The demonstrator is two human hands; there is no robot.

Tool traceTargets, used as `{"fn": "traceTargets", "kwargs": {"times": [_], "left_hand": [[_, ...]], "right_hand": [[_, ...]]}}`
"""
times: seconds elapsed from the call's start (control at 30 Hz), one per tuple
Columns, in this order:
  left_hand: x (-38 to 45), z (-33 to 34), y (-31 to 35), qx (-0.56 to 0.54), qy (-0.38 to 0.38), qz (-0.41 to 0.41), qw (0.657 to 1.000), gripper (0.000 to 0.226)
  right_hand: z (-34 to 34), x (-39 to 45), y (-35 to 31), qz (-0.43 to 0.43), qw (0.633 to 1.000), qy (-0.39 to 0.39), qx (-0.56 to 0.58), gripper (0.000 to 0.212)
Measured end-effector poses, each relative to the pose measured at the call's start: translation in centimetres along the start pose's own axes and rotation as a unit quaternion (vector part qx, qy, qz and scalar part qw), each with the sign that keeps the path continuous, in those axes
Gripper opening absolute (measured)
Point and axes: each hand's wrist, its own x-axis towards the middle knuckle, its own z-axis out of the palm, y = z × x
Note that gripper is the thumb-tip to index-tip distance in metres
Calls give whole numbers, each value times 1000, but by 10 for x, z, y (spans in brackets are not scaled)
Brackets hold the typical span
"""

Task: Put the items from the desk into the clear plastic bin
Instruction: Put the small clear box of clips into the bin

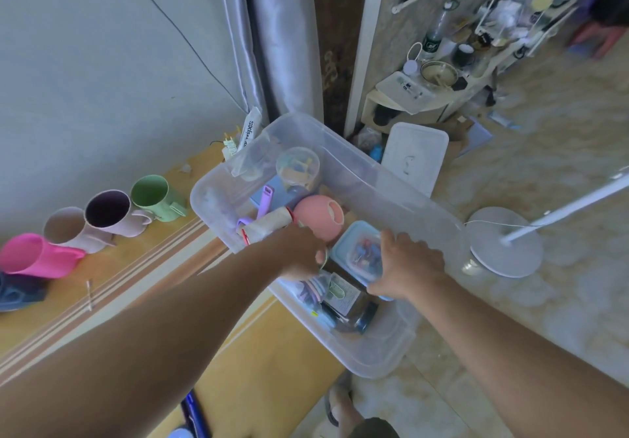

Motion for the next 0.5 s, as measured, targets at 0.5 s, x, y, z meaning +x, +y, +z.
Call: {"fn": "traceTargets", "kwargs": {"times": [0.5], "left_hand": [[-56,-6,1,-253,174,20,951,44]], "right_hand": [[0,-3,-42,-65,993,69,69,100]]}}
